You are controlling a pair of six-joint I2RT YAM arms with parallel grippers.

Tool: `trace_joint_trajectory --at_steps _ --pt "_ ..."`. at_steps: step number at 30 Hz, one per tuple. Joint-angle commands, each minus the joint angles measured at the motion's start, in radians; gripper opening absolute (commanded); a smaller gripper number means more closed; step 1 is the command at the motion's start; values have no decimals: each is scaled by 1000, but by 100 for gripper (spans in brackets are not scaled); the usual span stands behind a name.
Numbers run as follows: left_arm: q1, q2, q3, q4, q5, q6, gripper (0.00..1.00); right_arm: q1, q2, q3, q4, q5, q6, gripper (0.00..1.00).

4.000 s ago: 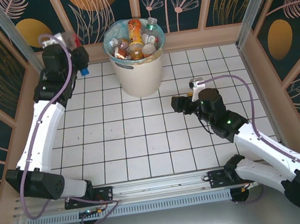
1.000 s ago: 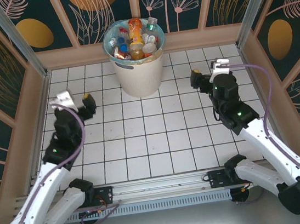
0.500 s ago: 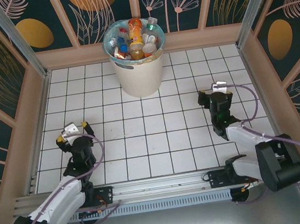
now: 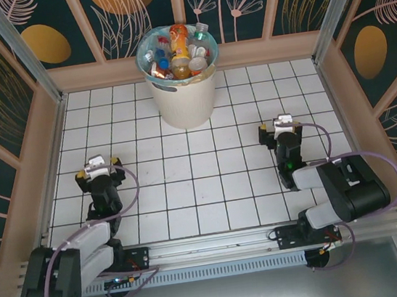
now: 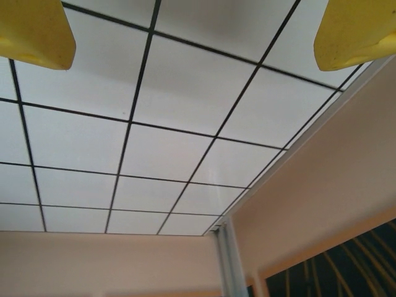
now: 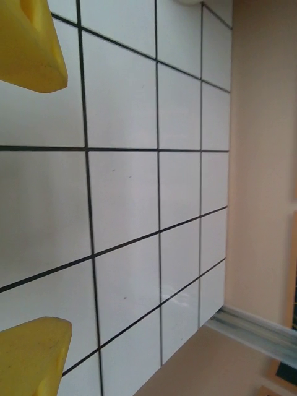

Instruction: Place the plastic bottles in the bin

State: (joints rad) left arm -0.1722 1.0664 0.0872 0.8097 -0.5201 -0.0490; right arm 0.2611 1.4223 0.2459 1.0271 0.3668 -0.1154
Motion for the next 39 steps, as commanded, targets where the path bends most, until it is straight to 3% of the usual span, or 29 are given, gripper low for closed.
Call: trace_joint_trajectory --at_steps 1,7,11,16,23,28,30,39 --pt "34 47 33 145 132 42 98 -15 24 -15 178 -42 -73 94" --pt "57 103 36 233 248 60 99 -83 58 -79 347 -95 -45 94" --pt "74 117 12 319 314 61 98 -204 53 -108 372 -275 52 93" --pt "113 178 24 391 378 48 99 -291 148 -150 550 -413 118 92" --pt "169 330 54 527 510 0 98 -332 139 -104 440 -521 132 93" --pt "169 456 112 541 486 -2 99 -339 140 -82 404 -467 161 96" --pt "169 454 156 452 407 -28 99 -336 131 -55 335 -396 179 99" --pt "169 455 150 460 400 -30 99 -318 135 -49 330 -363 174 99"
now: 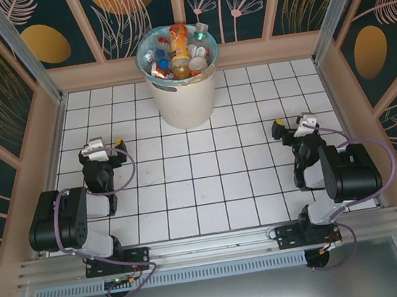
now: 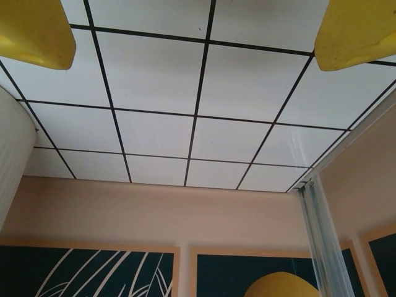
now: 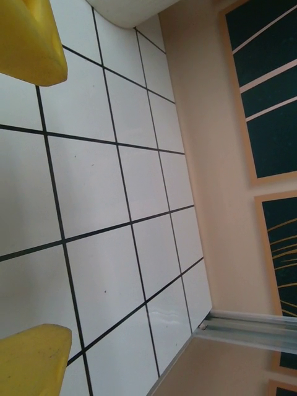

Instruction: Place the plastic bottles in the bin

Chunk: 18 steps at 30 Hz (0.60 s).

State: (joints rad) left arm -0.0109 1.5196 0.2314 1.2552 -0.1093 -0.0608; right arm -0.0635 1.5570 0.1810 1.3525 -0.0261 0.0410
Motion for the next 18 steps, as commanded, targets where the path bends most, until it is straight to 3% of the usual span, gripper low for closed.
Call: trace_joint_trajectory --at_steps 1,18 --pt "8 1 5 17 -11 -18 99 7 -1 16 4 31 16 99" --pt "8 1 6 15 -10 -17 99 8 1 9 16 32 13 99"
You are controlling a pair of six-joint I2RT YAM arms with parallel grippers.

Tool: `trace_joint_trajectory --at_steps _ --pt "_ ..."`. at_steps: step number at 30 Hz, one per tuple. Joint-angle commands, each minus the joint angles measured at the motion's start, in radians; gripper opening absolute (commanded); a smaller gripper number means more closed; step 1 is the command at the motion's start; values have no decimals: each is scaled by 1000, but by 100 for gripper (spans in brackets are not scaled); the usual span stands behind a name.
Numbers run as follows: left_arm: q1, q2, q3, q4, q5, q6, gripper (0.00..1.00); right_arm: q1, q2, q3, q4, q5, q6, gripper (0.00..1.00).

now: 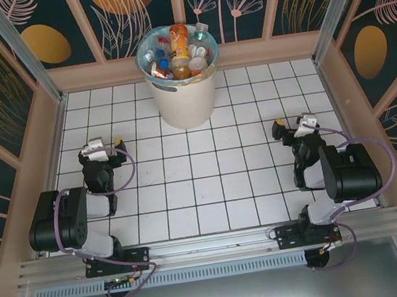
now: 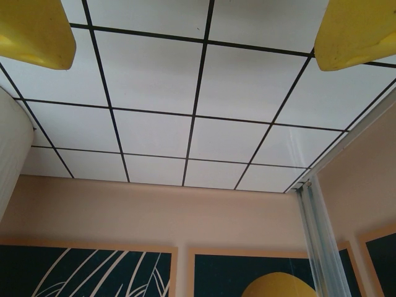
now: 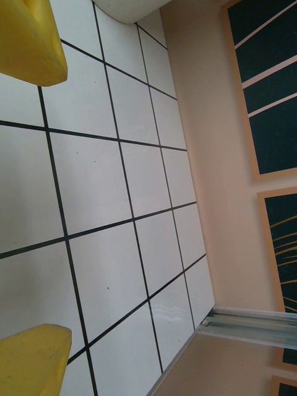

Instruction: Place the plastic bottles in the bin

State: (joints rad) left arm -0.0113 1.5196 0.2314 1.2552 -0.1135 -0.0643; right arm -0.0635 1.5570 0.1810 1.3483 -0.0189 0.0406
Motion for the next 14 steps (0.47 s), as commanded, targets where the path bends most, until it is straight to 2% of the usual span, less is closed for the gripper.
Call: trace_joint_trajectory --at_steps 1,14 --pt "7 2 8 14 -6 -15 99 9 1 10 20 25 13 99" --pt "8 1 5 19 -6 -14 99 14 0 10 20 30 9 99"
